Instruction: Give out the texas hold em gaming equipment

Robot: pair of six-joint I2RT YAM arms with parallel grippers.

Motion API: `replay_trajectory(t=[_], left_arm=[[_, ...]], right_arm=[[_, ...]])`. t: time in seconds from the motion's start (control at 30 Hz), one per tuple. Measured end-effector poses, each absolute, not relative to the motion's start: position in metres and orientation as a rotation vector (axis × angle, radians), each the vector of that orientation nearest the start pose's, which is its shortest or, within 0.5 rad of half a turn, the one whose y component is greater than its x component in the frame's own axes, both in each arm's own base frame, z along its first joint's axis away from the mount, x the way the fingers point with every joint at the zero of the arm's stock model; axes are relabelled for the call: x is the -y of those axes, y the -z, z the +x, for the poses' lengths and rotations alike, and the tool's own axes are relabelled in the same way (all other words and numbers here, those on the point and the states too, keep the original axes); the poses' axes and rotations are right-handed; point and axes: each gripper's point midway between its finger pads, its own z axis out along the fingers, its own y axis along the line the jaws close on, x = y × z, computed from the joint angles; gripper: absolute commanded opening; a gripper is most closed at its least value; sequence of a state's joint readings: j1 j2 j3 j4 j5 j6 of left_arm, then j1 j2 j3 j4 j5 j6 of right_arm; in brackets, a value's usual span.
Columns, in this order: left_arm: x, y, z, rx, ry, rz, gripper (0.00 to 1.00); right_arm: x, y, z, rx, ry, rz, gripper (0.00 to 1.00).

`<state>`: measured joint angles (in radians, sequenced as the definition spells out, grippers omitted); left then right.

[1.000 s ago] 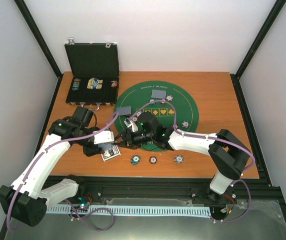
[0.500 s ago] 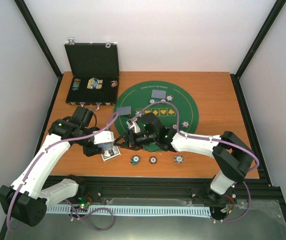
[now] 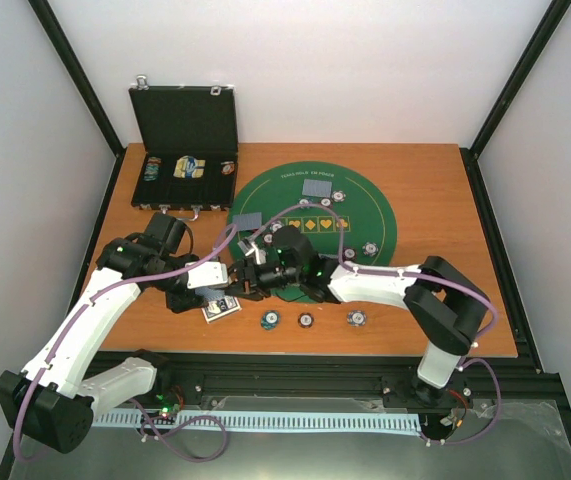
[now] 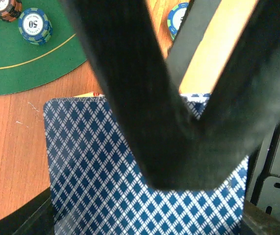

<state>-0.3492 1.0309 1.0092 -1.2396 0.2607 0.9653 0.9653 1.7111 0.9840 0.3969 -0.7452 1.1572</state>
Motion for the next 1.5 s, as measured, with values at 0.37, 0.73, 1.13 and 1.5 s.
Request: replay_trajectory(t=[0.37,0.73,1.13,1.5], left_arm=[[0.112,-0.168,0.177,-2.146,0.212,1.729,0.18],[0.111,-0.169,0.178,-2.146,0.203,1.729,0.18],[0.112,-0.17,0.178,-2.141,0.205,1.727,0.18],[0.111,-0.17,0.178,-2.143,0.201,1.727,0.18]], right_arm=[[-0.485,-0.186,0.164,-2.416,-2.054,-0.456,0.61],[-0.496,-0.174,0.172,-2.417,-2.094,-0.447,0.53],[-0.464,-0.182,0.181,-2.383,-2.063,-0.428,0.37],[-0.446,-0.197,0.185,-2.377,-1.993,-0.419,0.12]])
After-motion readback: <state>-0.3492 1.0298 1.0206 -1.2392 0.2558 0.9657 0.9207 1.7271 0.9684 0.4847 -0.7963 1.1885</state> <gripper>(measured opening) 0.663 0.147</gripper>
